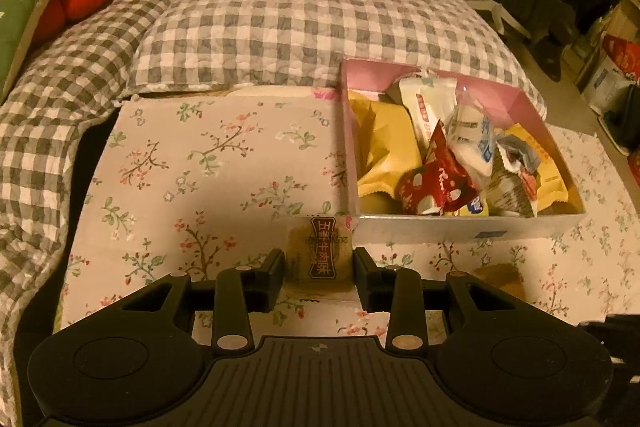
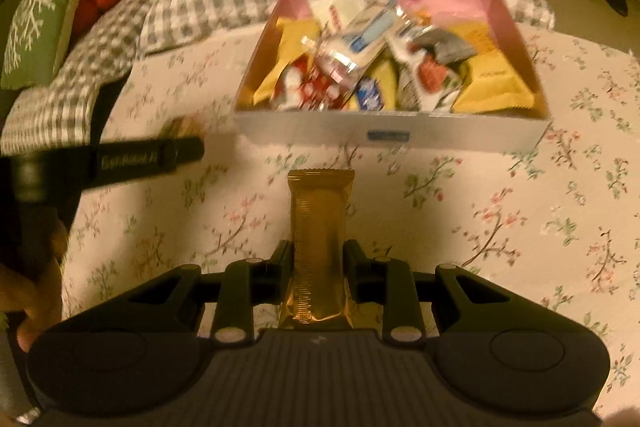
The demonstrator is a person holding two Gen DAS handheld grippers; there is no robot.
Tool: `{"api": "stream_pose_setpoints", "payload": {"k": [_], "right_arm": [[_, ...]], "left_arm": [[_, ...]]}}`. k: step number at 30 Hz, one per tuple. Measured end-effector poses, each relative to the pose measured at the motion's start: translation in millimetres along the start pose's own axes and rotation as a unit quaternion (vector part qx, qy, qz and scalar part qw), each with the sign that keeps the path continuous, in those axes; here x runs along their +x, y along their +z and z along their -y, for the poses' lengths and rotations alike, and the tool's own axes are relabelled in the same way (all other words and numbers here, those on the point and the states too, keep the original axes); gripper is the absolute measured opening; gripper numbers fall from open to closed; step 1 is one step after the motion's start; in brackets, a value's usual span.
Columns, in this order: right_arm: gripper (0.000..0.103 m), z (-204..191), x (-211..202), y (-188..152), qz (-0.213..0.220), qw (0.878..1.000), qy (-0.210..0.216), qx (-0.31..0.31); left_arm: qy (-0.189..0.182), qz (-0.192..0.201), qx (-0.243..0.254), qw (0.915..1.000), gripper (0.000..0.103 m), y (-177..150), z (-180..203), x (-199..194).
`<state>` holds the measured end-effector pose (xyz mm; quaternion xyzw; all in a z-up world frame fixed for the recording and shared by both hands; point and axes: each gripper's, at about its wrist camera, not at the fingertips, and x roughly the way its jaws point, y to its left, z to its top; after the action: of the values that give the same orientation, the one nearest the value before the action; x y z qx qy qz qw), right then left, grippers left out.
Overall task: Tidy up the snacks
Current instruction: 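Carry the cream packet and gold bar into the box and open both tools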
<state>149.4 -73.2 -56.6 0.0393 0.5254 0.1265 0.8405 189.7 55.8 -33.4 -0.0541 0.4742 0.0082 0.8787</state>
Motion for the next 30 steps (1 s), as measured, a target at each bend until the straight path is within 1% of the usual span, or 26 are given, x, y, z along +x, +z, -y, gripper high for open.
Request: {"api": "stream_pose_setpoints", "payload": {"k": [7,11,14,17,21,25,30], "right_arm": [[0.025,20.4,-15.2,17.6,0.033,0.999,0.009,0.022],[0.025,41.0,-27.0,28.5,0.058,0.997,0.014,0.047],[0.025,58.1,-34.5,37.2,0.078,0.994,0.015,0.069],[0.025,75.6,-40.0,45.3,0.096,0.991,0.019,0.090],[0.025,90.5,-40.2,51.7,0.107,0.988,0.022,0.110],[0.025,100.0,-39.1,57.7,0.114,0.986,0.024,0.118],[0.025,112.1,-38.7,68.5,0.128,0.983,0.029,0.127]], "left_arm": [[-0.013,0.014,-0.016,0.9997,0.034,6.3,-2.2,-4.9],[-0.030,0.024,-0.027,0.9989,0.034,12.0,-1.2,-7.9],[-0.040,0.038,-0.026,0.9981,0.034,16.9,4.0,-11.2],[-0.051,0.043,-0.029,0.9974,0.034,21.8,9.7,-10.6],[-0.068,0.047,-0.038,0.9959,0.034,30.5,16.6,-6.8],[-0.069,0.052,-0.031,0.9958,0.034,40.5,25.3,-0.6],[-0.081,0.054,-0.032,0.9947,0.034,54.6,32.7,9.7]]}}
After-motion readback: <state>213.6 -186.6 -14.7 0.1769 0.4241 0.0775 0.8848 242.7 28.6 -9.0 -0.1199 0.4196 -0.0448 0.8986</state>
